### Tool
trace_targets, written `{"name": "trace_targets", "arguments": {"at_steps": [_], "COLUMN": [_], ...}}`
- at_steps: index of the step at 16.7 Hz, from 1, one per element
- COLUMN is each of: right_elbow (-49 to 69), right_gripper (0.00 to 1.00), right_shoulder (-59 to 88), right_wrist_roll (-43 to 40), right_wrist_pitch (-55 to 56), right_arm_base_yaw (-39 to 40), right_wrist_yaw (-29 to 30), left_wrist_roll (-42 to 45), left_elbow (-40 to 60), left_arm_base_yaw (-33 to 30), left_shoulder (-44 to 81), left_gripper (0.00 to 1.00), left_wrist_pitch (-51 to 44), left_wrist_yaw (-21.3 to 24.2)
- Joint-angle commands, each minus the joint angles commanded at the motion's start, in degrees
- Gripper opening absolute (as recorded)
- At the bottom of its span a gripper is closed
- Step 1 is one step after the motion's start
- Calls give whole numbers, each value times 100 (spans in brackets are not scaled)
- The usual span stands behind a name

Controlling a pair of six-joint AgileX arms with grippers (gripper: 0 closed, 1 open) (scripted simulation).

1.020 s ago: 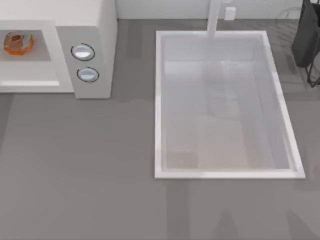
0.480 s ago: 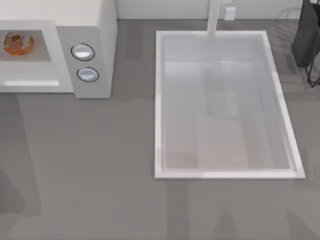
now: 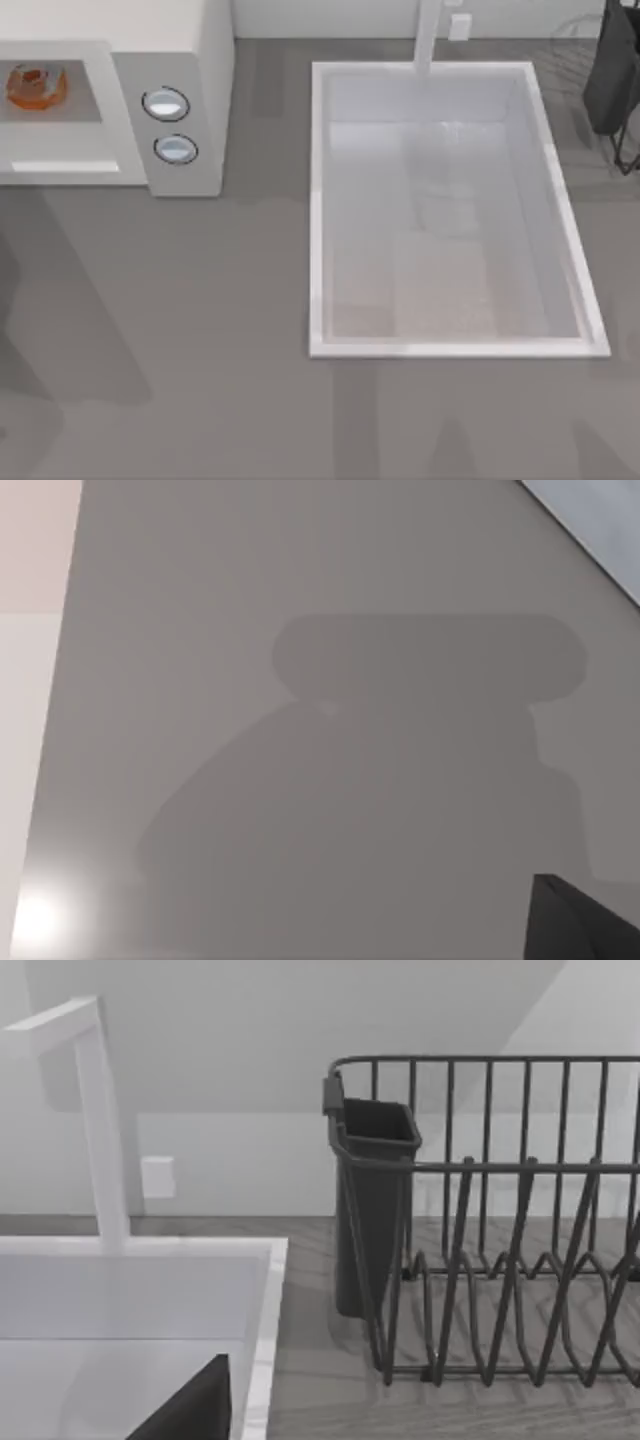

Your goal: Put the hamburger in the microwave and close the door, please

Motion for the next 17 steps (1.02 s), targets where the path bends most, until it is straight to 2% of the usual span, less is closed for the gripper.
{"name": "trace_targets", "arguments": {"at_steps": [9, 15, 17], "right_elbow": [0, 0, 0], "right_gripper": [100, 100, 100], "right_shoulder": [0, 0, 0], "right_wrist_roll": [0, 0, 0], "right_wrist_pitch": [0, 0, 0], "right_arm_base_yaw": [0, 0, 0], "right_wrist_yaw": [0, 0, 0], "left_wrist_roll": [-1553, -1653, -1809], "left_elbow": [-1347, -1417, -1450], "left_arm_base_yaw": [-1707, -1789, -1998], "left_shoulder": [-1619, -1688, -1744], "left_gripper": [0, 0, 0], "left_wrist_pitch": [465, 487, 495], "left_wrist_yaw": [-1013, -1061, -1201]}}
